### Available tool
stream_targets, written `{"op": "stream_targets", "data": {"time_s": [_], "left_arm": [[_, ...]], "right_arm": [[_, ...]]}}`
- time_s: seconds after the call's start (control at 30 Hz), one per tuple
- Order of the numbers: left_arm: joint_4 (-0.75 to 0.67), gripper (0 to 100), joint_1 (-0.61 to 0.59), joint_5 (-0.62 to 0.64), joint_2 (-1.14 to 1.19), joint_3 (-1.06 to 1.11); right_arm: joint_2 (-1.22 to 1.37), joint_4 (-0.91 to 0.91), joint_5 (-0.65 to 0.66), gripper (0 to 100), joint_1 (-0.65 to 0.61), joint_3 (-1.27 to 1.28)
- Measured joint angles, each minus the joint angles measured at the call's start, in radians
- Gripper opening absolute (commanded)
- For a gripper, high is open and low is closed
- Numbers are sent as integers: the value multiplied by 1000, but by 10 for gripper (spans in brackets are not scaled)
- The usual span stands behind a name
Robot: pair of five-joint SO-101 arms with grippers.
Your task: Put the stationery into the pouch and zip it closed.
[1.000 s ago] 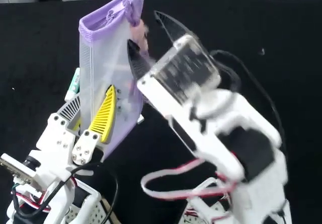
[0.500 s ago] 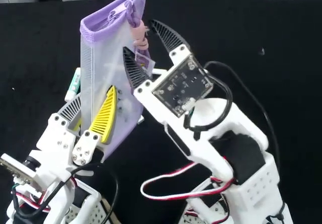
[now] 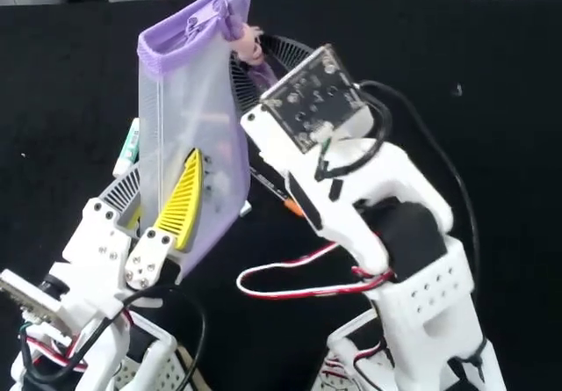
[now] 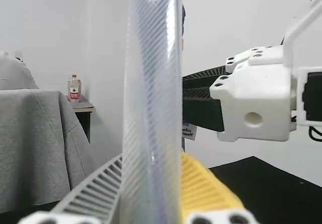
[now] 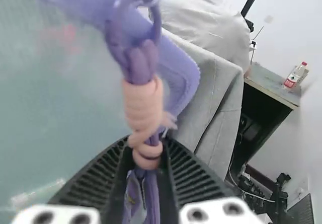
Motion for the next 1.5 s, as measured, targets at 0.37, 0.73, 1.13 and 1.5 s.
{"op": "stream_targets", "data": {"time_s": [0.37,0.73,1.13,1.5], "left_arm": [[0,51,3,0,0,0],[5,51,6,2,17,3],[5,51,5,0,0,-2],[5,51,0,0,2,0]], "right_arm": [[-2,158,101,11,83,-186],[110,158,213,11,285,-207],[388,84,253,11,485,-229],[304,161,187,248,396,-258]]}}
